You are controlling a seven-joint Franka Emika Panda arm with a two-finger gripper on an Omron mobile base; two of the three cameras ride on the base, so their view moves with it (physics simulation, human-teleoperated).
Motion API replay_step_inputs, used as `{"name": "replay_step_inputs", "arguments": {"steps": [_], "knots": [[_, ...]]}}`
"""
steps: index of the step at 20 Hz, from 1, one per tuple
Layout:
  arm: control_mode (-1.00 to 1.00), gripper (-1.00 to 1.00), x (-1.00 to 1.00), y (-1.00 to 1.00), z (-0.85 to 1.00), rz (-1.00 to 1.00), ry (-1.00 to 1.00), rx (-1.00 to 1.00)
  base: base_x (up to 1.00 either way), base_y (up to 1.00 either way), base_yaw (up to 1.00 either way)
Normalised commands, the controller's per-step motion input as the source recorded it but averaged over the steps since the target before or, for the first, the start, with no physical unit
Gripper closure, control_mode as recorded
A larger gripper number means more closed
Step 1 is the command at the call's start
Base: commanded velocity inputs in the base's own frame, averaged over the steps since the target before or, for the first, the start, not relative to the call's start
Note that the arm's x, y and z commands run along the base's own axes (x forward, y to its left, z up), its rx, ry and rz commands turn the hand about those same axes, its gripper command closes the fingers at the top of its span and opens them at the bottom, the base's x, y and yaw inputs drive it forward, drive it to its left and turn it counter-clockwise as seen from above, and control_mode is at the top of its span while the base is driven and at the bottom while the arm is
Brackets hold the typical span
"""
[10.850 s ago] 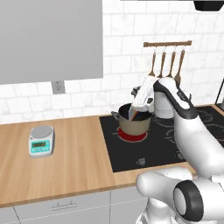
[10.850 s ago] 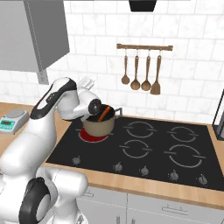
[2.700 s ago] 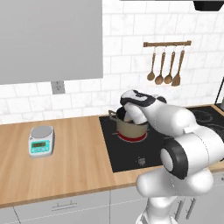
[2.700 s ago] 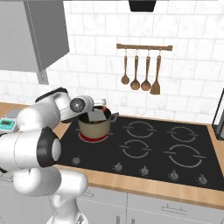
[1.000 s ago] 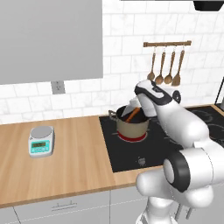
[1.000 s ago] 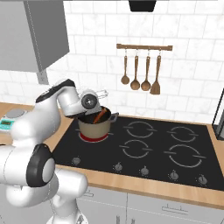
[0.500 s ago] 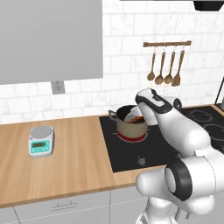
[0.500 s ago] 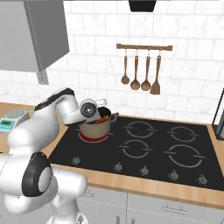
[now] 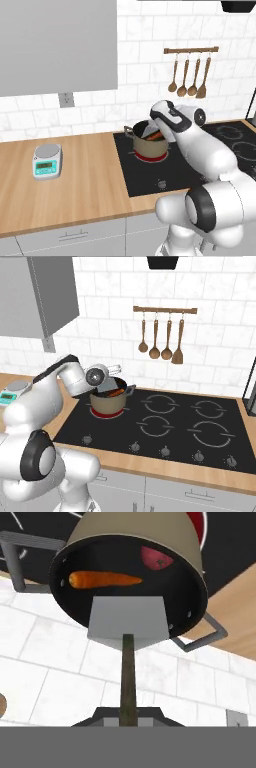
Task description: Put the carrot and tomato in the pot. Retrieve the spatula and lightly stir the vegetables in the pot.
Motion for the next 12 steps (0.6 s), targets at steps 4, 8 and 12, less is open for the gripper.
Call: {"name": "replay_step_inputs", "arguments": {"steps": [4, 8, 12], "knots": [[-1.0, 1.0, 0.51, 0.0, -0.14, -0.12, 0.2, 0.0, 0.0, 0.0, 0.0], [-1.0, 1.0, 0.09, 0.0, -0.76, -0.08, 0.27, 0.0, 0.0, 0.0, 0.0], [-1.0, 1.0, 0.0, 0.0, -0.24, -0.05, 0.12, 0.01, 0.0, 0.0, 0.0]]}}
